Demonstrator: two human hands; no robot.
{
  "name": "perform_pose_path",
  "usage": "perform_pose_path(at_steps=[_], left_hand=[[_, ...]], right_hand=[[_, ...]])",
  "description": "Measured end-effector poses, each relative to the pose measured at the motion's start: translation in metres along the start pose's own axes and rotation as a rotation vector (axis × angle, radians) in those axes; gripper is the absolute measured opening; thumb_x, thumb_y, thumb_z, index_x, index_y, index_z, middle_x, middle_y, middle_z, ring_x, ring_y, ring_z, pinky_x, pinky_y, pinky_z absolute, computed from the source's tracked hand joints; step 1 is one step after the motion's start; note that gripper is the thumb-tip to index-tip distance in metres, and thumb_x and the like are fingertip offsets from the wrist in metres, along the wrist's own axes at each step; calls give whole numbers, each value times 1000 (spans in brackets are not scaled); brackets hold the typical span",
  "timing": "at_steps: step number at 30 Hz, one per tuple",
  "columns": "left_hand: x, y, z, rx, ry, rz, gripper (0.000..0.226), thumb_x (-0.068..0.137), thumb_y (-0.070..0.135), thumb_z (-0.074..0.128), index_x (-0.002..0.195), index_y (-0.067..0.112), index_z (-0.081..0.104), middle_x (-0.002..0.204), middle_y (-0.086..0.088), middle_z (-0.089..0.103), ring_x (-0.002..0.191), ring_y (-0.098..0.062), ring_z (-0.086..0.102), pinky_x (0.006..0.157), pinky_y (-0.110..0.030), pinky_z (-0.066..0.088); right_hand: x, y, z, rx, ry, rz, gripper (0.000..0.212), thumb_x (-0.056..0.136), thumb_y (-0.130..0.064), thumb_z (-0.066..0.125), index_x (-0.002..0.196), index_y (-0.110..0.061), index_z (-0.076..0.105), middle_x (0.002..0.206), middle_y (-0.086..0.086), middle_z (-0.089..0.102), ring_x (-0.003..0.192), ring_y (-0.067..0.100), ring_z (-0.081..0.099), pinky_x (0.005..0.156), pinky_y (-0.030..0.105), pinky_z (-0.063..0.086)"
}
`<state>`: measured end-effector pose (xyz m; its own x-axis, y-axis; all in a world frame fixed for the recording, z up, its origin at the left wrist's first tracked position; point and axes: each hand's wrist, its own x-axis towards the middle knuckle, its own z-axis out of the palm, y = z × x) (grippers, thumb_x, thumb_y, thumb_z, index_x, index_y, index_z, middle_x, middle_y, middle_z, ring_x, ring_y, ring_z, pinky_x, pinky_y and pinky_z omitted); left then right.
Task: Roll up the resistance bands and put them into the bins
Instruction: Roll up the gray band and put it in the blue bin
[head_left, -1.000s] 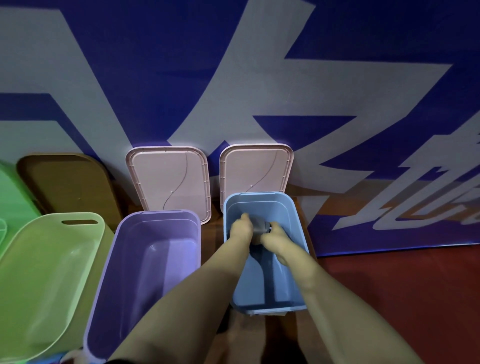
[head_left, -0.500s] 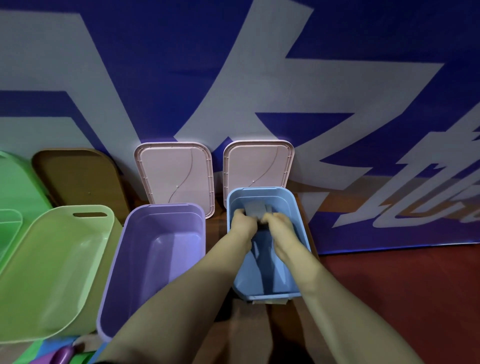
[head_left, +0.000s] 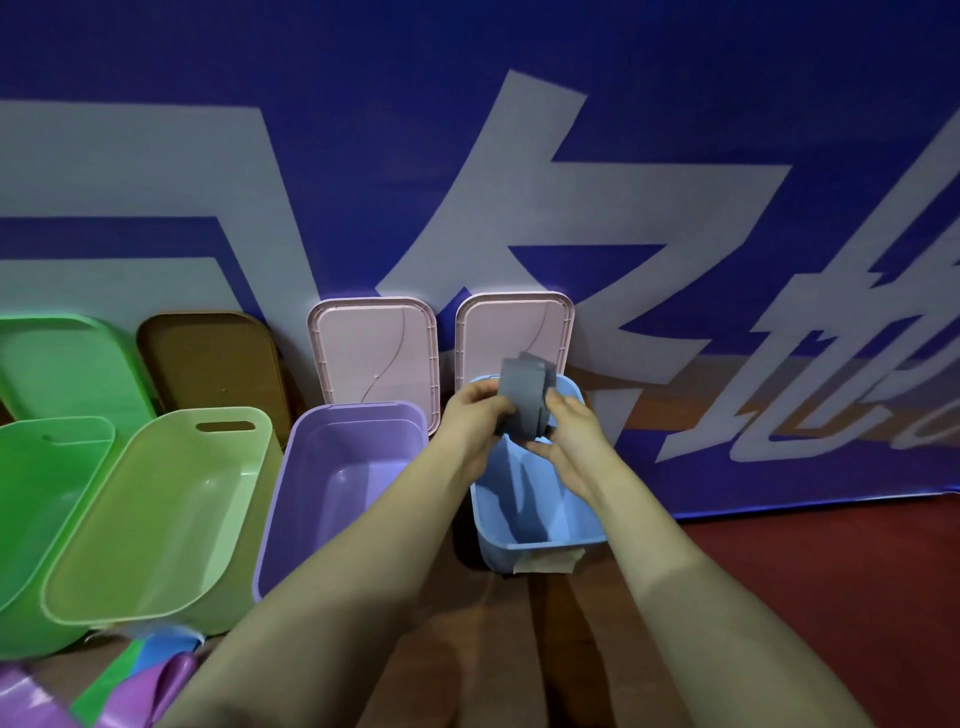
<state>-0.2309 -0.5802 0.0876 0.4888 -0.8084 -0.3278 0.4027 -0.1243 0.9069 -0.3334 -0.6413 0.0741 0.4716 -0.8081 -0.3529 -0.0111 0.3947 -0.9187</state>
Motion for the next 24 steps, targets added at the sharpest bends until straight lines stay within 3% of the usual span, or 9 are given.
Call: perform_pose_path(at_steps=[2, 5, 9, 14, 20, 24], left_hand=[[-8, 3, -2, 16, -53, 27, 19, 88, -1, 56, 82, 16, 63, 69, 3, 67, 71, -13, 60, 61, -20, 49], [-14, 6, -3, 161, -25, 162, 14, 85, 8, 67, 85, 21, 62, 89, 1, 61, 84, -17, 58, 70, -23, 49], [-21, 8, -5, 298, -8, 317, 20, 86, 12, 65, 81, 31, 60, 105, -2, 58, 93, -15, 55, 80, -24, 47], [-29, 5, -5, 219, -56, 282, 3, 96, 22, 52, 93, 21, 50, 97, 1, 56, 81, -10, 54, 67, -20, 44], [-27, 10, 8, -8, 140, 128, 14, 96, 26, 50, 83, 21, 48, 95, -6, 53, 85, -20, 50, 70, -30, 44], [-28, 17, 8, -107, 88, 5, 13, 98, 21, 47, 85, 19, 49, 93, -9, 58, 81, -25, 56, 74, -42, 52]], right_hand=[[-10, -4, 1, 4, 1, -37, 27, 103, -28, 38, 111, -17, 61, 108, 8, 66, 99, 24, 65, 85, 40, 56], [-21, -14, 2, 9, 2, -40, 23, 100, -27, 43, 99, -23, 65, 102, 8, 68, 93, 24, 65, 81, 40, 57], [-37, -19, 0, -15, -79, 14, 24, 101, -25, 41, 107, -19, 64, 111, 13, 65, 103, 29, 63, 79, 40, 58], [-45, -23, 1, -30, -159, 4, 27, 102, -27, 40, 115, -17, 62, 120, 16, 60, 109, 33, 61, 83, 43, 57], [-51, -14, 20, -104, -85, -73, 46, 96, -53, 41, 115, -15, 58, 114, 12, 66, 104, 25, 65, 84, 34, 54], [-51, -13, 11, -366, -154, -205, 17, 95, -42, 49, 95, -28, 59, 86, -7, 62, 77, 0, 60, 63, 8, 46]])
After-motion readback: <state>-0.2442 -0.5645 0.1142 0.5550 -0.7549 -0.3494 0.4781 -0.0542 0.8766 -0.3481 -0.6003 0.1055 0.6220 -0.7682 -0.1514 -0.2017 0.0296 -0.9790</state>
